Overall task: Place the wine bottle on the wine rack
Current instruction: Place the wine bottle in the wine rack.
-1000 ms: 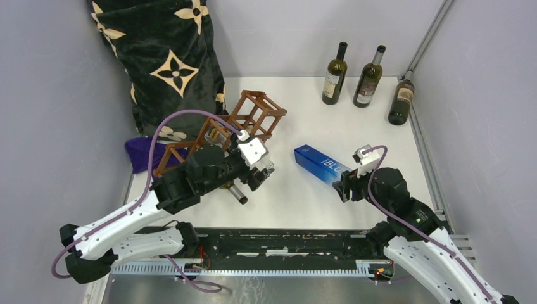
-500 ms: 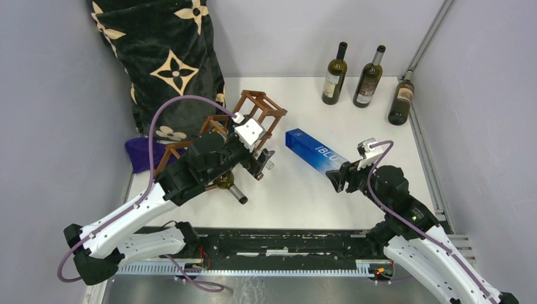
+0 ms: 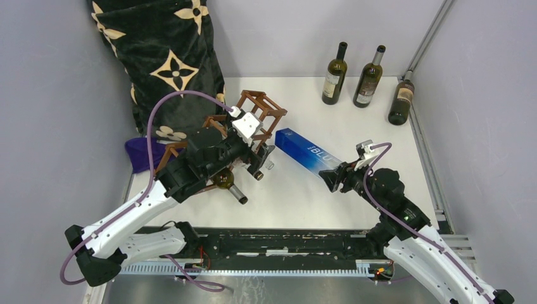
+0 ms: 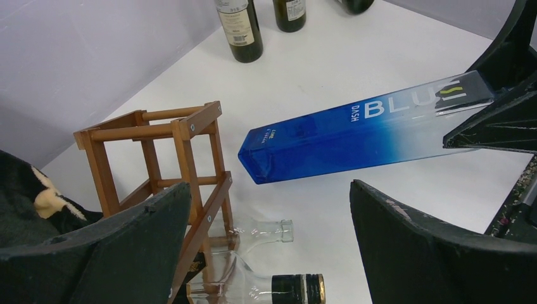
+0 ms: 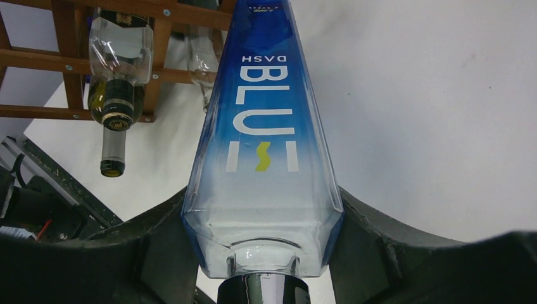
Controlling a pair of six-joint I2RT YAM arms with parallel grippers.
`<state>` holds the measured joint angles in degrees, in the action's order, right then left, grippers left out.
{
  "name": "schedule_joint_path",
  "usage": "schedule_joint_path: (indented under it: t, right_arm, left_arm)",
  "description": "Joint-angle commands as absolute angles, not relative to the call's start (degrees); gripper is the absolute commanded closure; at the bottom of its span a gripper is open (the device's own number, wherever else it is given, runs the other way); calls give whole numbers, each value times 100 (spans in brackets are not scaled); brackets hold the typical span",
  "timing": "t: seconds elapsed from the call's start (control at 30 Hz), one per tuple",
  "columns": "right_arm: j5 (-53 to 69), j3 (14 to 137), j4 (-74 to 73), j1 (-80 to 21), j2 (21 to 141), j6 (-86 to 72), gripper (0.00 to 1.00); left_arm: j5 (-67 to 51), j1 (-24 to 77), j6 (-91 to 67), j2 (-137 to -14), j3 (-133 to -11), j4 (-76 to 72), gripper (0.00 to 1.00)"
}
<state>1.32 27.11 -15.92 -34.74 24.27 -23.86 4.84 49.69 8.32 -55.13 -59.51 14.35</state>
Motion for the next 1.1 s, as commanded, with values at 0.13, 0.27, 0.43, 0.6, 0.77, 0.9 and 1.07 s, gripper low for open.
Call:
schedule_joint_path:
  t: [0.13, 0.27, 0.43, 0.6, 0.77, 0.9, 1.07]
  right_arm:
    - [167, 2586, 1147, -3468, 2067, -2923, 100]
    - [232, 2356, 1589, -3465, 2061, -3094, 100]
    - [210, 2093, 2092, -3461, 2009, -3278, 100]
    - [277, 1866, 2501, -3466, 2065, -3500, 100]
    - [360, 1660, 2935, -3462, 2187, -3696, 100]
    - [346, 1503, 3275, -3460, 2249, -3817, 100]
    - [189, 1270, 3678, -3465, 2158, -3971, 100]
  left_arm:
    - [350, 4822, 562, -5455, -6087, 963, 0]
    - [366, 4778, 561, -5415, -5963, 934, 0]
    - [396, 4755, 581, -5372, -5875, 914, 0]
    - [418, 4730, 595, -5351, -5796, 881, 0]
    - [469, 4715, 611, -5276, -5716, 855, 0]
    - [510, 4709, 619, -5265, -5674, 862, 0]
    - [519, 4702, 631, -5251, -5634, 862, 0]
